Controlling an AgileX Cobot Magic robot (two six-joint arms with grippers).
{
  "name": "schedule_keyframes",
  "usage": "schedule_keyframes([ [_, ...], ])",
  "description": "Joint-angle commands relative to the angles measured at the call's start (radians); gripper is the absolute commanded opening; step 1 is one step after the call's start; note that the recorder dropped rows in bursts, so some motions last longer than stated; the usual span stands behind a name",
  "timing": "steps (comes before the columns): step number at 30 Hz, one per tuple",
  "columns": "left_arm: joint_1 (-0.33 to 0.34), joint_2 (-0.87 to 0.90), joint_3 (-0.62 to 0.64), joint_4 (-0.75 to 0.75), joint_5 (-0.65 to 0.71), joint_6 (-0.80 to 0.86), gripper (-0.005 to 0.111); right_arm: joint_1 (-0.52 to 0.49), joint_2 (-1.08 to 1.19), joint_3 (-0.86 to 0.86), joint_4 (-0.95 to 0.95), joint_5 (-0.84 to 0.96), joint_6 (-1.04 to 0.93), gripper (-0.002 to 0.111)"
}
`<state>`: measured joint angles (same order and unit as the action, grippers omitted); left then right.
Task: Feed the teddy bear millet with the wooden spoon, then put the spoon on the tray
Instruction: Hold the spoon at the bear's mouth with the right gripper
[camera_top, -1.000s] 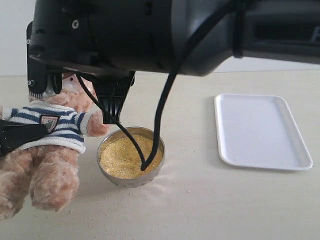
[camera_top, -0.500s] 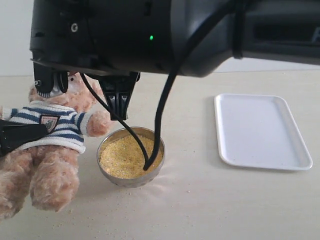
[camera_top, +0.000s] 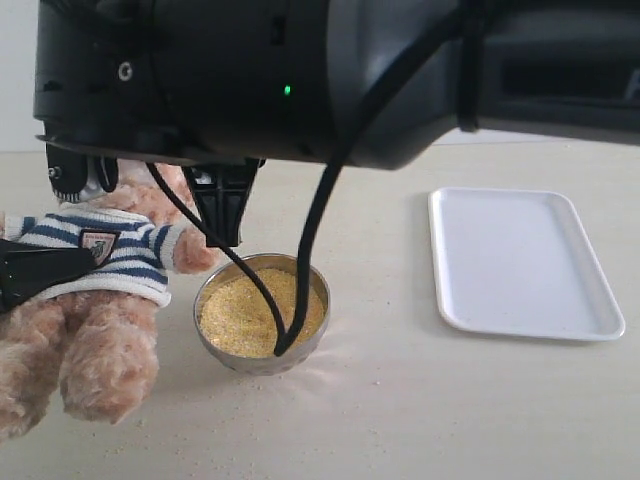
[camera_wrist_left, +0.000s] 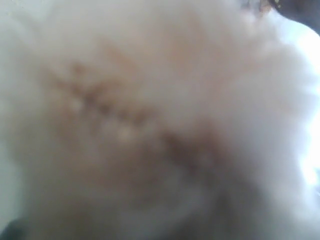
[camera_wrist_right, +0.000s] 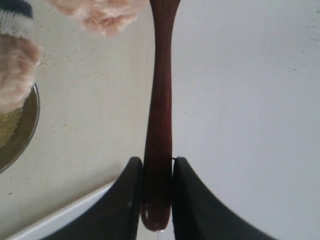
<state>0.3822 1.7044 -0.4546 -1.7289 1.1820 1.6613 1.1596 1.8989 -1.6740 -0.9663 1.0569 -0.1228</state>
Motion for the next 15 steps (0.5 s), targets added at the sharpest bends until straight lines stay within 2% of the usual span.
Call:
schedule_keyframes([
  [1,-0.008,-0.003,0.003,-0.016,0.039,0.008,0.005,0.017,-0.004,-0.001,-0.005,-0.002,0.041,0.0],
  [9,-0.008,-0.003,0.003,-0.016,0.039,0.008,0.005,0.024,-0.004,-0.001,0.132,0.024,0.07,0.0],
  [15,-0.008,-0.003,0.003,-0.016,0.039,0.008,0.005,-0.028,-0.049,-0.003,0.222,0.031,0.076,0.0],
])
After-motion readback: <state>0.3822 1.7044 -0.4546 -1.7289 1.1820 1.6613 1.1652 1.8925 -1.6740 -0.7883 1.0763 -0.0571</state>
